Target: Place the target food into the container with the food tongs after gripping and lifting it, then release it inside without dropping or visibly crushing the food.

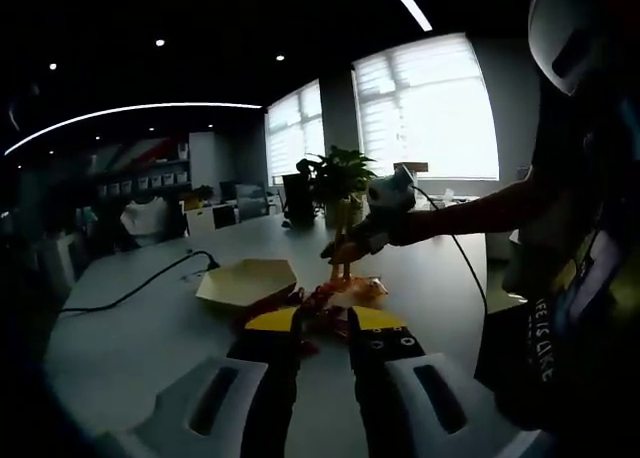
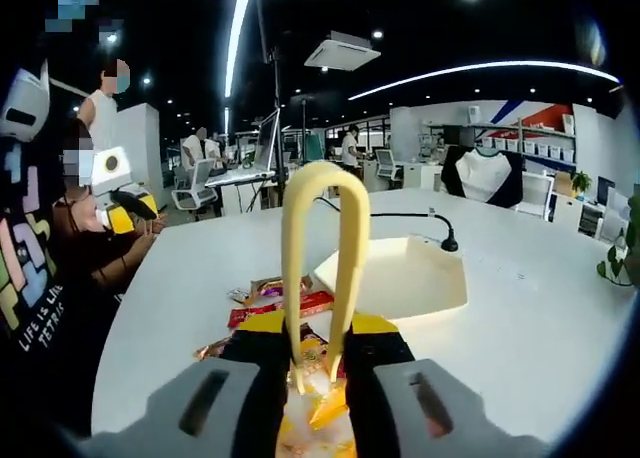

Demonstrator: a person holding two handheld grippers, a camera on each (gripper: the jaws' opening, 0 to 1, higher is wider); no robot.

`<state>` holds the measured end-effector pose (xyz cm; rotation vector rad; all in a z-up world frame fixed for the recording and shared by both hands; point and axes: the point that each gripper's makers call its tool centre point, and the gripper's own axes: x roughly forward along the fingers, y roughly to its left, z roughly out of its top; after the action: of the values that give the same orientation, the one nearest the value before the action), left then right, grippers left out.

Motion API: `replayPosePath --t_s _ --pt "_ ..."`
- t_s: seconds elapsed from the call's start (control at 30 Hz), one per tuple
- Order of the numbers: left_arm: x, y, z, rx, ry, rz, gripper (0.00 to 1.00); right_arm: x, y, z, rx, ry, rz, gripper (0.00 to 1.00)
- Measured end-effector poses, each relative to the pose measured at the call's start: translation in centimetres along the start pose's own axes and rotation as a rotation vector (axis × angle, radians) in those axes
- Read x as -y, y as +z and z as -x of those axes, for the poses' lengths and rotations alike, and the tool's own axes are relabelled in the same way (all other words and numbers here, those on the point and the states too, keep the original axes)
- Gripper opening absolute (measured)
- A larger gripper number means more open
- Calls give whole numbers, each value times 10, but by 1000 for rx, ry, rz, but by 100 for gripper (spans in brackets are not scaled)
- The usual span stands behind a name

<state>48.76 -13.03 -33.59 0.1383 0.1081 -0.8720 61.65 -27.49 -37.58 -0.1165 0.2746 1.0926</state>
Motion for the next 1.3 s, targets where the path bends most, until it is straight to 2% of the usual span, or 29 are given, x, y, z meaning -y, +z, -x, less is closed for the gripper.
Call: replayPosePath --t_s 0.33,0.4,0.43,0.47,0.53,0.63,0.67,0.73,0.9,1.1,1.3 --pt "2 9 4 23 4 -5 20 1 35 -8 49 -12 37 15" --pt "3 10 4 26 3 -6 20 5 48 -12 79 -23 45 15" --pt "3 10 5 27 2 -7 19 14 58 -12 115 -69 67 15" --pt "3 11 6 30 3 -7 19 16 67 -13 147 -61 48 16" --pt "4 14 7 38 5 -9 19 20 76 -16 171 -63 1 16" --pt "3 16 13 44 12 -13 19 27 89 -21 157 -85 61 16" --pt "1 17 17 44 20 -15 19 27 100 -22 167 -91 86 16" --pt "-2 19 22 51 30 -16 19 28 114 -22 203 -82 86 16" --pt "-9 18 30 56 53 -17 19 46 137 -28 211 -102 110 16" --pt "-11 15 29 56 67 -8 19 65 145 -44 224 -109 87 16" --pt "-13 15 16 49 60 -32 18 75 129 -74 166 -101 104 16"
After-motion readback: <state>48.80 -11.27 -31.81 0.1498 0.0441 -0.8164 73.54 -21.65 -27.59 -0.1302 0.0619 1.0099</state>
